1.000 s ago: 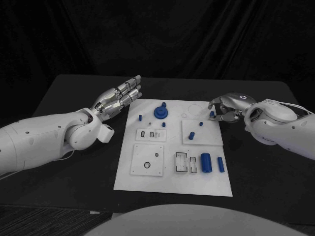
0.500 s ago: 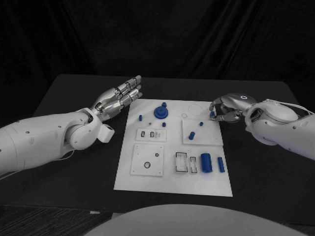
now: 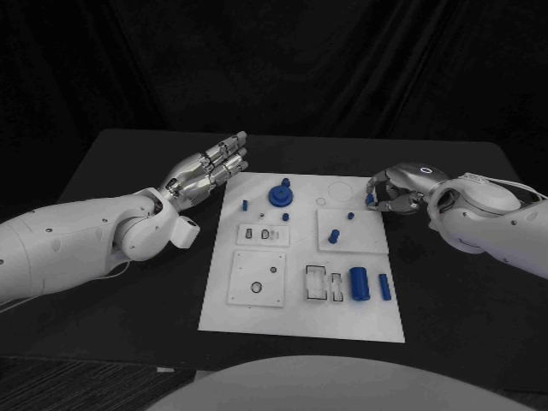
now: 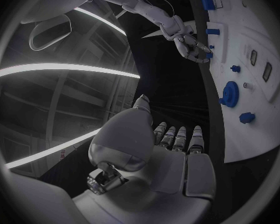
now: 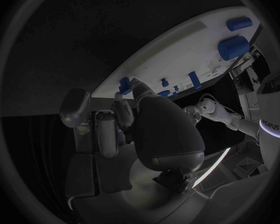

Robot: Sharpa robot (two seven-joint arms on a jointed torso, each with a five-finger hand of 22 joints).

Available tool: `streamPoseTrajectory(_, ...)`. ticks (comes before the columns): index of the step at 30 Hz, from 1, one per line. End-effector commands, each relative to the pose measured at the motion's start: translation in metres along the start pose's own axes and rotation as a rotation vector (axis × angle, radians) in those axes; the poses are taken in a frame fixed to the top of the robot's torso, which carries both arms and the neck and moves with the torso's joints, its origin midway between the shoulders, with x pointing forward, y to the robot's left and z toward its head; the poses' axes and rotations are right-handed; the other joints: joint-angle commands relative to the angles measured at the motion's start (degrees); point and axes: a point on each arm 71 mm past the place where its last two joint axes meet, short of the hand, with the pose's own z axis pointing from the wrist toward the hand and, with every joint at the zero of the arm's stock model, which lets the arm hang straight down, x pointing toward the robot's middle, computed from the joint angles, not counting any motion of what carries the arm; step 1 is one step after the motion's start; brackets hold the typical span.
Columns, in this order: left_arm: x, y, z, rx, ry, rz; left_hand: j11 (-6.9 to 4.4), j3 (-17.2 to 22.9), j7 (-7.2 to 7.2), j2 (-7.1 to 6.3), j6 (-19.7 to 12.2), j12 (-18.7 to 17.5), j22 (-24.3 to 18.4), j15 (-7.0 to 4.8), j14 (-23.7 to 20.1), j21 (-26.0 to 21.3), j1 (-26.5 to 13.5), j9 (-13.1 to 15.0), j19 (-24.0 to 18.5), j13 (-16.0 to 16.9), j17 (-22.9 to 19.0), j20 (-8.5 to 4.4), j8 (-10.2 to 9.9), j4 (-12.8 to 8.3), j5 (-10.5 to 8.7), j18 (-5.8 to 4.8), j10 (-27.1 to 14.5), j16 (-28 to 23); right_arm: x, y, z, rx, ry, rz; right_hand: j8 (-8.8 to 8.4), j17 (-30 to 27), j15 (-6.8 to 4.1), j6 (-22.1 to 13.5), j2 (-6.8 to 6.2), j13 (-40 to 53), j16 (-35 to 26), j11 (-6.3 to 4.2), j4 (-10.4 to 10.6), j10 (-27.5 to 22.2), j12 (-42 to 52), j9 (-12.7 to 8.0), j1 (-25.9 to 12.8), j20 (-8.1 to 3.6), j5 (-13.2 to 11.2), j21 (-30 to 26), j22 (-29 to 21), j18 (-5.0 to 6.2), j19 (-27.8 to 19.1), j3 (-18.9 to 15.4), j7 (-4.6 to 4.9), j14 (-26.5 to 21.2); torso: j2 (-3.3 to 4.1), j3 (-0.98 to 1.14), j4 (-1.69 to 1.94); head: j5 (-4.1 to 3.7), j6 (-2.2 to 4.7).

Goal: Assemble the parts on the task board

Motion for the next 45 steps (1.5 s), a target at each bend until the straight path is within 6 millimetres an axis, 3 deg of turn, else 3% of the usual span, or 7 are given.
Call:
streamPoseTrajectory(1,0.002,0.0,0.001,0.012,0.013,-0.011,-0.55,0.22,0.45,0.43,-0.05,-0.38,-0.1,0.31,-0.02,-0.19,0.1,0.08,0.05,-0.09,-0.08,0.51,0.18,-0.32,0.33,0.18,-0.01,-0.21,0.002,-0.002,0.0,0.018,0.01,-0.001,0.27,9.43,0.17,0.22,-0.19,19.59,-0.29,-0.19,-0.05,6.45,24.0,0.11,0.29,0.12,0.16,-0.38,7.89,0.54,-0.47,0.03,-0.01,3.92,0.02,-0.01,0.0,0.0,-0.01)
streamPoseTrajectory(9,0.002,0.0,0.001,0.012,0.013,-0.011,-0.56,0.29,0.5,0.47,-0.06,-0.38,-0.1,0.34,-0.02,-0.19,0.21,0.08,0.05,-0.09,-0.08,0.54,0.18,-0.45,0.53,0.19,-0.01,-0.21,0.002,-0.003,0.0,0.022,0.011,-0.002,0.72,8.95,0.19,0.66,0.33,19.59,-0.64,-0.18,-0.03,6.45,24.0,0.34,0.5,0.16,0.4,-1.09,7.72,0.66,-0.76,0.44,-0.01,3.73,-0.01,-0.01,0.04,0.01,-0.01)
streamPoseTrajectory(13,0.002,0.0,0.001,0.012,0.014,-0.011,-0.58,0.32,0.51,0.48,-0.04,-0.38,-0.1,0.35,-0.02,-0.19,0.26,0.08,0.05,-0.09,-0.08,0.56,0.18,-0.51,0.64,0.19,-0.01,-0.21,0.002,-0.002,0.0,0.018,0.005,-0.002,1.45,8.28,0.15,1.28,0.94,19.59,-1.15,-0.27,-0.27,6.45,24.0,0.67,1.15,0.15,3.57,-2.18,7.5,0.82,-1.22,1.5,-0.14,3.44,0.01,-0.02,0.04,0.09,-0.01)
streamPoseTrajectory(25,0.003,0.0,0.001,0.01,0.015,-0.012,-0.55,0.56,0.48,0.72,-0.11,-0.38,-0.1,0.36,-0.02,-0.19,0.54,0.07,0.05,-0.09,-0.08,0.61,0.16,-0.88,1.24,0.23,-0.01,-0.21,0.0,0.0,0.0,0.009,-0.027,0.0,2.27,7.74,0.07,2.48,1.74,19.59,-1.55,-0.37,0.05,6.45,24.0,0.95,1.05,0.1,3.94,-3.32,7.27,1.0,-1.68,2.24,-0.23,3.22,0.02,0.0,0.06,0.1,-0.01)
streamPoseTrajectory(35,0.002,0.0,0.0,0.008,0.013,-0.012,-0.57,0.79,0.45,0.89,-0.08,-0.38,-0.1,0.35,-0.02,-0.19,0.86,0.07,0.05,-0.09,-0.08,0.63,0.16,-1.3,1.84,0.26,-0.01,-0.21,-0.005,0.003,-0.003,-0.004,-0.082,0.016,3.06,7.94,-0.11,3.72,1.85,19.59,-1.37,-0.58,0.19,6.45,24.0,1.14,1.0,-0.06,7.28,-3.03,7.39,0.94,-1.42,3.28,-0.43,3.39,-0.06,-0.11,-0.07,0.35,-0.01)
streamPoseTrajectory(40,0.001,0.0,-0.001,0.006,0.01,-0.01,-0.57,0.85,0.44,0.9,-0.04,-0.38,-0.1,0.34,-0.02,-0.19,0.96,0.08,0.05,-0.09,-0.08,0.63,0.17,-1.45,2.02,0.27,-0.01,-0.21,-0.019,0.018,-0.011,-0.054,-0.144,0.041,3.32,8.11,-0.14,4.44,1.26,19.59,-1.22,-0.56,0.21,6.45,24.0,1.08,0.91,-0.12,8.73,-2.71,7.47,0.88,-1.2,3.58,-0.35,3.51,-0.02,-0.15,-0.03,0.55,-0.01)
streamPoseTrajectory(45,0.001,0.0,-0.001,0.005,0.009,-0.009,-0.57,0.91,0.42,0.93,-0.04,-0.38,-0.1,0.33,-0.02,-0.19,1.06,0.08,0.05,-0.09,-0.08,0.64,0.17,-1.6,2.25,0.29,-0.01,-0.21,-0.034,0.042,-0.021,-0.121,-0.185,0.069,3.36,8.52,-0.15,4.6,1.14,19.59,-0.93,-0.56,0.23,6.45,24.0,1.04,0.87,-0.14,9.12,-2.26,7.58,0.8,-0.99,3.69,-0.32,3.67,-0.04,-0.15,0.06,0.27,-0.01)
